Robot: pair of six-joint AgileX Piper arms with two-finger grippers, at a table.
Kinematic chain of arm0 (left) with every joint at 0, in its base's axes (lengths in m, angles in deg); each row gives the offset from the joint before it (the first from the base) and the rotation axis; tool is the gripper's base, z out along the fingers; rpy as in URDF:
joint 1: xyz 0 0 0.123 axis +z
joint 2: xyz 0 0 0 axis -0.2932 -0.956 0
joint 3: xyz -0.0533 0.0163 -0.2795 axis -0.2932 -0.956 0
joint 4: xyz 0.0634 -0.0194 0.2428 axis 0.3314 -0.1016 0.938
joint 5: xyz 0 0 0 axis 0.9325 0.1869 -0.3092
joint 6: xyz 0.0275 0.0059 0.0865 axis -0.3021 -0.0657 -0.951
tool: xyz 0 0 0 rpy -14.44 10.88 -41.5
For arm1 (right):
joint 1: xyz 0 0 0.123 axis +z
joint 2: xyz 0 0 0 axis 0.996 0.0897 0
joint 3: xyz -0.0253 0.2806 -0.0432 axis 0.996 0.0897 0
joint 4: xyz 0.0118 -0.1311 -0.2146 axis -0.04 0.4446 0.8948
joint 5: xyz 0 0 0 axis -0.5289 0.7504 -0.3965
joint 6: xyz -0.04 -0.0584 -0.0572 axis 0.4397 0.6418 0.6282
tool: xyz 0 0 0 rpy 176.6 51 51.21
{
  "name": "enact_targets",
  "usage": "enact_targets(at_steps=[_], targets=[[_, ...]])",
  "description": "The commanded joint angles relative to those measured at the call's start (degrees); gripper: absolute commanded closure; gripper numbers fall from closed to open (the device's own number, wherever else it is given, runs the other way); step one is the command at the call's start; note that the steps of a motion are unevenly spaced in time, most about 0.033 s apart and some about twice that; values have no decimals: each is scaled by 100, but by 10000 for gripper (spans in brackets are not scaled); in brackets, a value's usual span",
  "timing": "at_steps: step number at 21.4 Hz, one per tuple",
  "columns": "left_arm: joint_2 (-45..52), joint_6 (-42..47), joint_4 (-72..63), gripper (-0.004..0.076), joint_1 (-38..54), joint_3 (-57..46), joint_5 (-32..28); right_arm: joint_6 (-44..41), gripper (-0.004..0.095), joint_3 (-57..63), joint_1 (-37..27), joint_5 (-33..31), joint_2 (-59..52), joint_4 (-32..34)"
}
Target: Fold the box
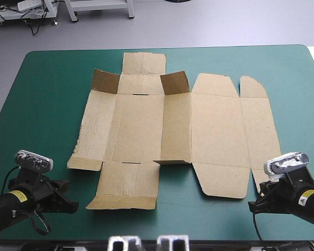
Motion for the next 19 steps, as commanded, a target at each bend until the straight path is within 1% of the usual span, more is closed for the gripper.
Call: enact_targets(at_steps=[1, 8, 10, 14, 16, 19], targets=[[-32, -4, -138, 732, -26, 133, -273, 26, 926, -133, -34, 227, 42, -117], [-32, -111, -163, 732, -26, 133, -281, 26, 926, -133, -34, 237, 42, -117], [-87, 3, -207, 731, -26, 144, -418, 13, 926, -133, -34, 237, 42, -117], [-1028, -101, -290, 725, -26, 619, -995, 13, 926, -133, -34, 261, 42, -117], [-1495, -287, -326, 725, -26, 846, -1264, 27, 926, -133, -34, 259, 42, -117], [-2304, -695, -703, 725, -15, 1265, -1284, 27, 926, -133, -34, 285, 42, -117]])
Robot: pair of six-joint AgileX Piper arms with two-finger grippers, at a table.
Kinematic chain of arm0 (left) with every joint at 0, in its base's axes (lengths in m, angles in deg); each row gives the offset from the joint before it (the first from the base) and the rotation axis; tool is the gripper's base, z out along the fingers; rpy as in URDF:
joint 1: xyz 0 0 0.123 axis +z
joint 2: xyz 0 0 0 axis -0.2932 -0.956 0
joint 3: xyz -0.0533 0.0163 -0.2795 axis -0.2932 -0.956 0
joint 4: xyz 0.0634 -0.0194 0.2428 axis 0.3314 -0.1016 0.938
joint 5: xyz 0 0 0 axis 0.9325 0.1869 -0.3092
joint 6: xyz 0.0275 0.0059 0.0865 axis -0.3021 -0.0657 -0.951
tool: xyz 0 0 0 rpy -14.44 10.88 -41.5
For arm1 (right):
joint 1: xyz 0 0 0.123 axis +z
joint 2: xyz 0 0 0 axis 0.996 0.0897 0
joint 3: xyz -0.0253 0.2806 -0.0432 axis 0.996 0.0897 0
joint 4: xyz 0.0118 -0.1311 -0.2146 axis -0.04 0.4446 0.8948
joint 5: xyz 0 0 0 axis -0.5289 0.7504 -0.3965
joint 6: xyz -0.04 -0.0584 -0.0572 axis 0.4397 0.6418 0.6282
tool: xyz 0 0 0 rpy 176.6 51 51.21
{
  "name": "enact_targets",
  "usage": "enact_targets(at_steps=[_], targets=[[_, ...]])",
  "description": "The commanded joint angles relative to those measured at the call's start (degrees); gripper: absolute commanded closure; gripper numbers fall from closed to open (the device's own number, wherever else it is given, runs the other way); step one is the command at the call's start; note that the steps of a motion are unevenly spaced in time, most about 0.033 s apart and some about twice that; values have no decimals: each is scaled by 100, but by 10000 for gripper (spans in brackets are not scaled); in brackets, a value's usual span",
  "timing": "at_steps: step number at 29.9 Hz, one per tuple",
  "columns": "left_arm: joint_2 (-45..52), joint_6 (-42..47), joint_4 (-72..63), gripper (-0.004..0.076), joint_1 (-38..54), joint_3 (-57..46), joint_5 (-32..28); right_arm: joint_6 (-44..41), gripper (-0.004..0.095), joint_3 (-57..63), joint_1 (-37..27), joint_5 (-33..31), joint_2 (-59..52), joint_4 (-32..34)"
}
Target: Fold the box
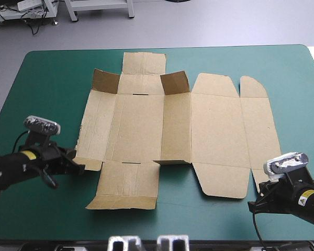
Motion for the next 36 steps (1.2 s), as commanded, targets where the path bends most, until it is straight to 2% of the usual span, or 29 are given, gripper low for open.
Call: enact_targets(at_steps=[1, 7, 9, 12, 15, 18, 20, 23, 25, 28, 36], targets=[[-899, -400, -601, 725, -15, 651, -352, 27, 926, -133, -34, 315, 42, -58], [-2233, -670, -1020, 725, -15, 1561, -291, 147, 926, -133, -34, 339, 42, -58], [-2525, -588, -947, 725, -15, 1789, -100, 230, 926, -133, -34, 339, 42, -58], [-3032, -561, -948, 713, -5, 2145, 499, 269, 926, -133, -34, 342, 42, -58], [-3381, -549, -936, 642, 8, 2318, 650, 269, 926, -133, -34, 342, 42, -58], [-3619, -452, -1004, 517, 217, 2353, 558, 269, 926, -133, -34, 342, 42, -58], [-3732, -382, -993, 406, 423, 2362, 587, 269, 926, -133, -34, 342, 42, -58], [-3778, -382, -969, 246, 791, 2362, 769, 269, 926, -133, -34, 352, 42, -58], [-3778, -422, -969, 179, 1091, 2362, 991, 269, 926, -133, -34, 365, 42, -58], [-3778, -655, -1028, 150, 1511, 2362, 1151, 276, 926, -133, -34, 365, 42, -58], [-4210, -1294, -1893, 150, 2410, 2362, 1486, 317, 926, -133, -34, 365, 42, -58]])
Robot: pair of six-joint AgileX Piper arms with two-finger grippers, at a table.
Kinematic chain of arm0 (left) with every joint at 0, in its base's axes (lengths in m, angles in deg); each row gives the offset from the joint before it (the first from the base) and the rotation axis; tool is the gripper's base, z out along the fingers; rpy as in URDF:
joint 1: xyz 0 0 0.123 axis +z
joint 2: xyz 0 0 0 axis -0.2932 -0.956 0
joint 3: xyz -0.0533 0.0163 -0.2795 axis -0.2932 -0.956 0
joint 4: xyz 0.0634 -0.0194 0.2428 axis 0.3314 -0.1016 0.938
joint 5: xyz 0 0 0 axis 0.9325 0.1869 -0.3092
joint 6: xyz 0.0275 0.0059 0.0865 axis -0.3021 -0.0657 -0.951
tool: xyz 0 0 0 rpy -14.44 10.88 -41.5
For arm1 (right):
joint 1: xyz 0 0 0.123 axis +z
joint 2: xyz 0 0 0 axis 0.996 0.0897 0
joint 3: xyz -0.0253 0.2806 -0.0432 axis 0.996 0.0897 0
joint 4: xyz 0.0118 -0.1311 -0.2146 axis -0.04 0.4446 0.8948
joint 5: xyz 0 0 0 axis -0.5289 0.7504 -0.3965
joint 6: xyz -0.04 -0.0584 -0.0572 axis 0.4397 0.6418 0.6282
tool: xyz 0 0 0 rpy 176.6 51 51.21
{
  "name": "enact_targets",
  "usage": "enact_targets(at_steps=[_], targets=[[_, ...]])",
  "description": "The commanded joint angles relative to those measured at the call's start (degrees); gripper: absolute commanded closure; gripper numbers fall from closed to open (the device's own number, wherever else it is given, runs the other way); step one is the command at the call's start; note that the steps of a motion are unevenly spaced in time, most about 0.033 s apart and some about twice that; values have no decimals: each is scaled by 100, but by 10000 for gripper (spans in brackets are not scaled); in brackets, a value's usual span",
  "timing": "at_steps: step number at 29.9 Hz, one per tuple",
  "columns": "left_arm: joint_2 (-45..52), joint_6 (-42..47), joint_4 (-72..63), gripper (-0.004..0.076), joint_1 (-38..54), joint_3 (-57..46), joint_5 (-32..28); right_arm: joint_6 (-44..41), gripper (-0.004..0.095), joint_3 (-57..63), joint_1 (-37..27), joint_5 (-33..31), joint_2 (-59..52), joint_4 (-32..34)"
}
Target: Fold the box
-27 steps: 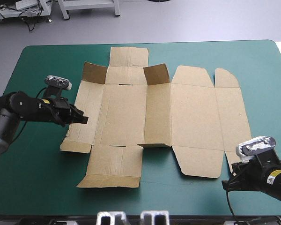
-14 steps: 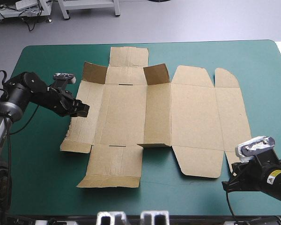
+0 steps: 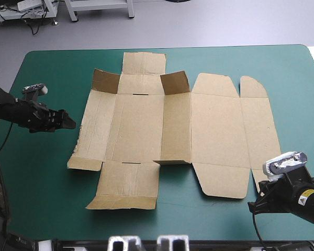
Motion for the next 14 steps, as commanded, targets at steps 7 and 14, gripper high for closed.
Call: enact_targets(at_steps=[7, 14], targets=[[-579, -525, -711, 150, 191, 172, 484, 69, 926, -133, -34, 264, 42, -58], [-1073, -562, -705, 150, 188, 161, 497, 56, 926, -133, -34, 264, 42, -78]])
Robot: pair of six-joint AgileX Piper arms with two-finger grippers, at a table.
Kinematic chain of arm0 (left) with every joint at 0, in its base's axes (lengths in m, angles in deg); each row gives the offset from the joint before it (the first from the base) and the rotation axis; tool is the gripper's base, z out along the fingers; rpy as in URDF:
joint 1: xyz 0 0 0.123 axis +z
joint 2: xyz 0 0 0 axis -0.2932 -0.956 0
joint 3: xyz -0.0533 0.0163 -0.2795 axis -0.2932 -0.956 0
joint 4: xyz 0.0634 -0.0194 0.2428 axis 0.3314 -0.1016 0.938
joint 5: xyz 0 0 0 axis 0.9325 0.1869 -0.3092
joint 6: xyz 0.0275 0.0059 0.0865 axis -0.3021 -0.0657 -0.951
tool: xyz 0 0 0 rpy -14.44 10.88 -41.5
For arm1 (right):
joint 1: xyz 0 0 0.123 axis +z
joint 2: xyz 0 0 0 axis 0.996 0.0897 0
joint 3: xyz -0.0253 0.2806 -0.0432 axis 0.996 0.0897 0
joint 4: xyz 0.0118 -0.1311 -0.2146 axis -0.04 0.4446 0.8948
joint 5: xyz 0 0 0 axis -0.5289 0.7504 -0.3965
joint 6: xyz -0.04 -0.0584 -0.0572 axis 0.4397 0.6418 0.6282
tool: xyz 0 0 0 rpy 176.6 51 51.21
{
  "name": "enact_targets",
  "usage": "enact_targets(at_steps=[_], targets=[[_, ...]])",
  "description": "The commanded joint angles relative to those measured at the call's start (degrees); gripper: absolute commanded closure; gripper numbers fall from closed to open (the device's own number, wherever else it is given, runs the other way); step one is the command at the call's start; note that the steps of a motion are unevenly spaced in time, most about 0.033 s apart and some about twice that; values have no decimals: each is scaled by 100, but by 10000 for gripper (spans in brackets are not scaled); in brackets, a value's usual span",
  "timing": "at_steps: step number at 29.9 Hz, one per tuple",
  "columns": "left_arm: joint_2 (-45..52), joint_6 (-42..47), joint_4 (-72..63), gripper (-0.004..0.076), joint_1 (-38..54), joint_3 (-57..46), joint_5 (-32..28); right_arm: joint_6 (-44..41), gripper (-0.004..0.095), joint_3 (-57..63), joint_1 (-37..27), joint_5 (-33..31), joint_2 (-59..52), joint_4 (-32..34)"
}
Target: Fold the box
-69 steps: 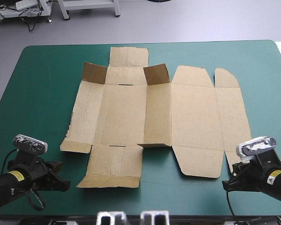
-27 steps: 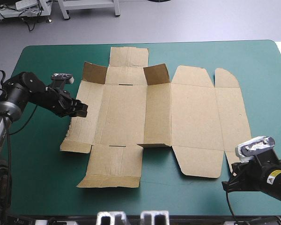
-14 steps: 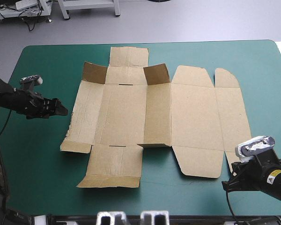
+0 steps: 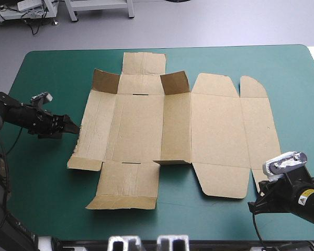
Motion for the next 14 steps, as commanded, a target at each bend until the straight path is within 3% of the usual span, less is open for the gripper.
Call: enact_targets(at_steps=[1, 14], targets=[[71, -25, -297, 150, -31, 144, 544, 47, 926, -133, -34, 264, 42, -78], [10, -1229, -1434, 151, -528, -982, 544, 42, 926, -133, -34, 278, 42, -225]])
